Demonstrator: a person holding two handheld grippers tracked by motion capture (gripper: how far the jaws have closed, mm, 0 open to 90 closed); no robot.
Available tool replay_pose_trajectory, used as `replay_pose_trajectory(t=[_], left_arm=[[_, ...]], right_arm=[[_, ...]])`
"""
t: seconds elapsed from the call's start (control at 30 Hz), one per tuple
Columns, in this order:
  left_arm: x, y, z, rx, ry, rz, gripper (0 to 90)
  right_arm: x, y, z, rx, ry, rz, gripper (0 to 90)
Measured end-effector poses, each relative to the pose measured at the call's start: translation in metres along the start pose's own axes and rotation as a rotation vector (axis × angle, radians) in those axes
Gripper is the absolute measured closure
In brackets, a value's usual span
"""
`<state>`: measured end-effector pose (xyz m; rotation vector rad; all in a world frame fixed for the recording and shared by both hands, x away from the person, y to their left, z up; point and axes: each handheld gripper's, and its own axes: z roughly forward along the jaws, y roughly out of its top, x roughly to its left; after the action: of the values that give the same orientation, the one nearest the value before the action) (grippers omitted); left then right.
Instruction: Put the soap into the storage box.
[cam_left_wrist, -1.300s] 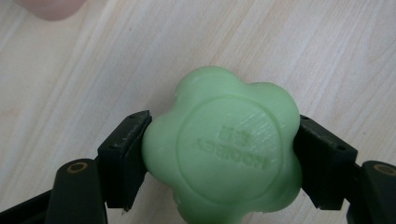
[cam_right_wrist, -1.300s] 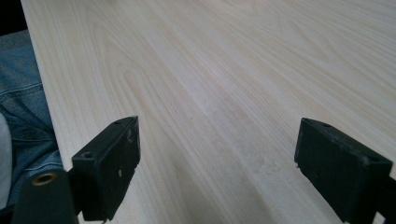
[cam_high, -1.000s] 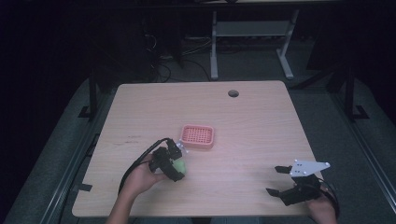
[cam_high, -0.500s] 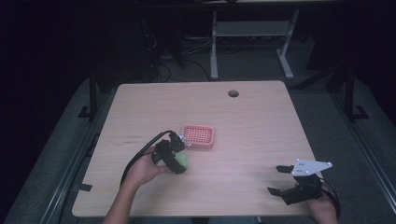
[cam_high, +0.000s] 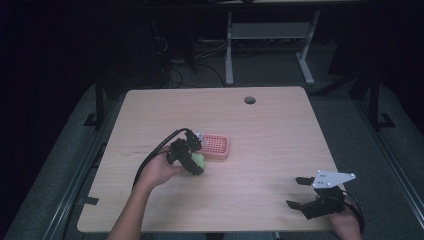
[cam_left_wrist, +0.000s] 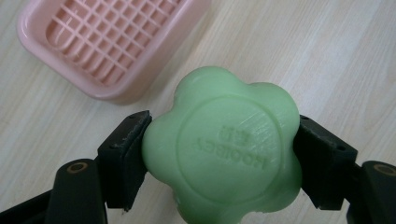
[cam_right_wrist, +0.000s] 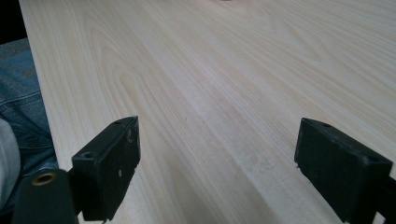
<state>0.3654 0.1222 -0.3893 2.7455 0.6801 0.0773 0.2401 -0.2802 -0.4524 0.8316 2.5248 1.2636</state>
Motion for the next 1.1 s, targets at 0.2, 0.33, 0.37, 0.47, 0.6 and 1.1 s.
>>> replay_pose_trajectory(t=[0.2, 0.33, 0.37, 0.47, 0.6, 1.1], left_arm=[[0.003, 0.006, -0.002, -0.005, 0.001, 0.003, 26.7], [0.006, 0.008, 0.000, 0.000, -0.002, 0.000, 26.7], [0.007, 0.008, 0.000, 0.001, -0.002, 0.000, 26.7], [0.011, 0.010, 0.002, -0.001, -0.005, -0.009, 26.7], [0.016, 0.013, 0.003, 0.000, -0.005, -0.015, 26.7], [0.027, 0.041, 0.004, 0.010, 0.007, 0.004, 26.7]], right_arm=[[0.000, 0.001, 0.000, -0.002, 0.000, -0.001, 13.8], [0.001, 0.001, 0.000, -0.001, -0.001, 0.000, 13.8], [0.001, 0.001, 0.000, -0.001, -0.001, 0.000, 13.8], [0.001, 0.001, 0.001, -0.001, 0.000, 0.000, 13.8], [0.001, 0.001, 0.000, -0.002, -0.002, -0.004, 13.8], [0.003, 0.002, -0.002, -0.010, 0.000, -0.009, 13.8]])
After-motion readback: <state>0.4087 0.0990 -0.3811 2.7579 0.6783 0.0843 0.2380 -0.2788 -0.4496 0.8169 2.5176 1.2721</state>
